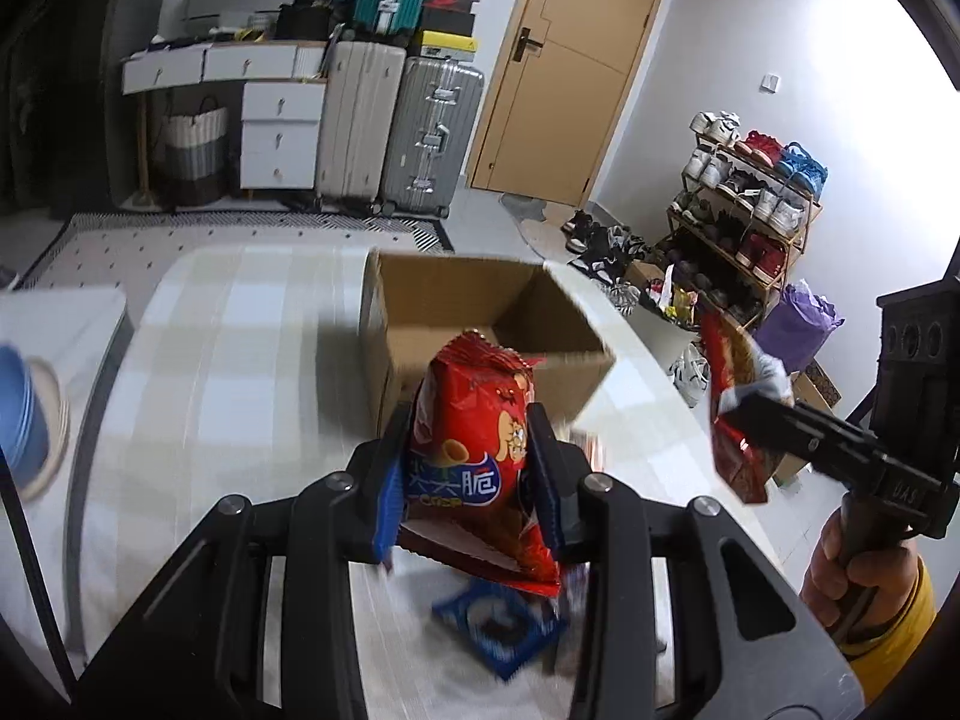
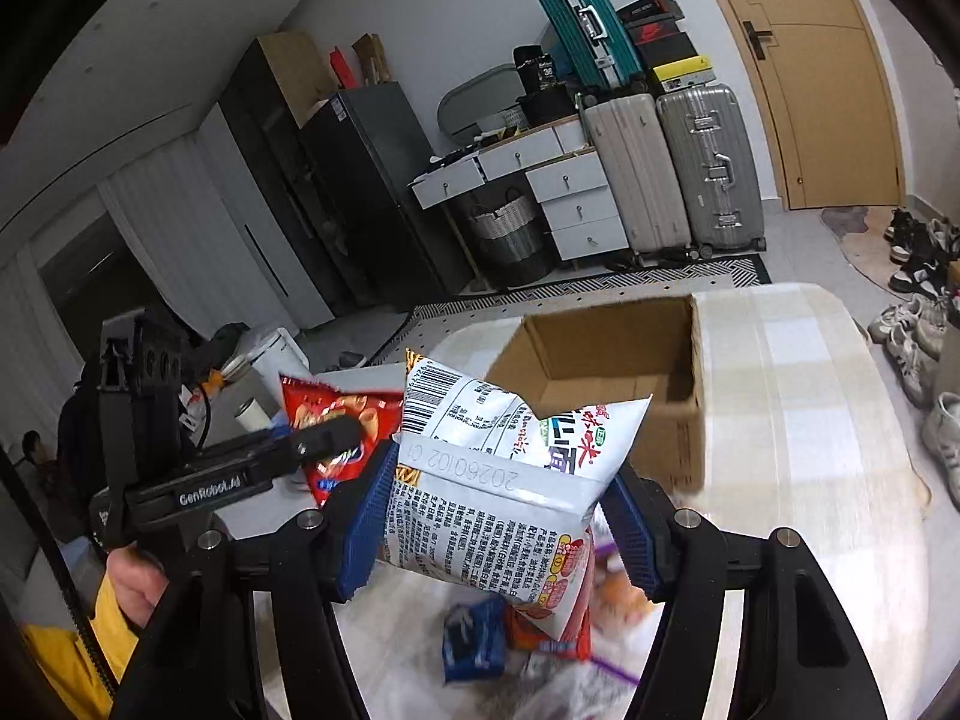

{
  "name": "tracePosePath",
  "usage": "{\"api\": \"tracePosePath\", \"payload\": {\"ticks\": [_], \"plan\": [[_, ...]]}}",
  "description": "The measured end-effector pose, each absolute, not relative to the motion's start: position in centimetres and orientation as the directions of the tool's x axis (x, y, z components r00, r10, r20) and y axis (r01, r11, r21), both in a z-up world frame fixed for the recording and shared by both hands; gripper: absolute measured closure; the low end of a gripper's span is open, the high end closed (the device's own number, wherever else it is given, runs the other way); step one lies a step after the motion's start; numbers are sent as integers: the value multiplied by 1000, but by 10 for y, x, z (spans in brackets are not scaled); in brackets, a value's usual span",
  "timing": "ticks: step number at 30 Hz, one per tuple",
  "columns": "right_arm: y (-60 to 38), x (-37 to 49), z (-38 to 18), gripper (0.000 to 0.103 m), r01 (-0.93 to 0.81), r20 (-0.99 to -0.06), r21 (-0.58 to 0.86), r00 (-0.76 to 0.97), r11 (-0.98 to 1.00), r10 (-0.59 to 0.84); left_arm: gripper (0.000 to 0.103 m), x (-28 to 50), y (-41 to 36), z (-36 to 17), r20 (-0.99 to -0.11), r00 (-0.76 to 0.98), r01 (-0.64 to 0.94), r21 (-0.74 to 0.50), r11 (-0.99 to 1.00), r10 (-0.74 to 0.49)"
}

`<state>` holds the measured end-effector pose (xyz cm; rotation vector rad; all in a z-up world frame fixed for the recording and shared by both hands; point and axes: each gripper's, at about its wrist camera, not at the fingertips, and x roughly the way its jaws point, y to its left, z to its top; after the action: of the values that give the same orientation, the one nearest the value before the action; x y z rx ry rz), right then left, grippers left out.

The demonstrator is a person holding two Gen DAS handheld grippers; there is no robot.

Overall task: Organize snacks
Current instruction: 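Lift both held bags and carry them over the cardboard box, then open both tools to drop the bags into the box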

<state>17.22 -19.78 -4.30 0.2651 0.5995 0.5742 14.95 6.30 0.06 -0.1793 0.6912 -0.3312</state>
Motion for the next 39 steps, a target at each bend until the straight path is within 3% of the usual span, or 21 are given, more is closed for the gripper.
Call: {"api": "tracePosePath", "payload": {"ticks": [12,25,39], "plan": [[-191,292,-27,37,-389,-510,389,664,835,547,71,292,24,18,-662,671,261,-213,942,-335],[-175,394,-69,37,-351,-620,357,604,866,500,71,419,-14,-34,-750,576,268,-202,942,-325],[-166,413,-103,35,-332,-679,299,585,895,444,70,456,-25,-78,-781,537,259,-206,944,-318]]}}
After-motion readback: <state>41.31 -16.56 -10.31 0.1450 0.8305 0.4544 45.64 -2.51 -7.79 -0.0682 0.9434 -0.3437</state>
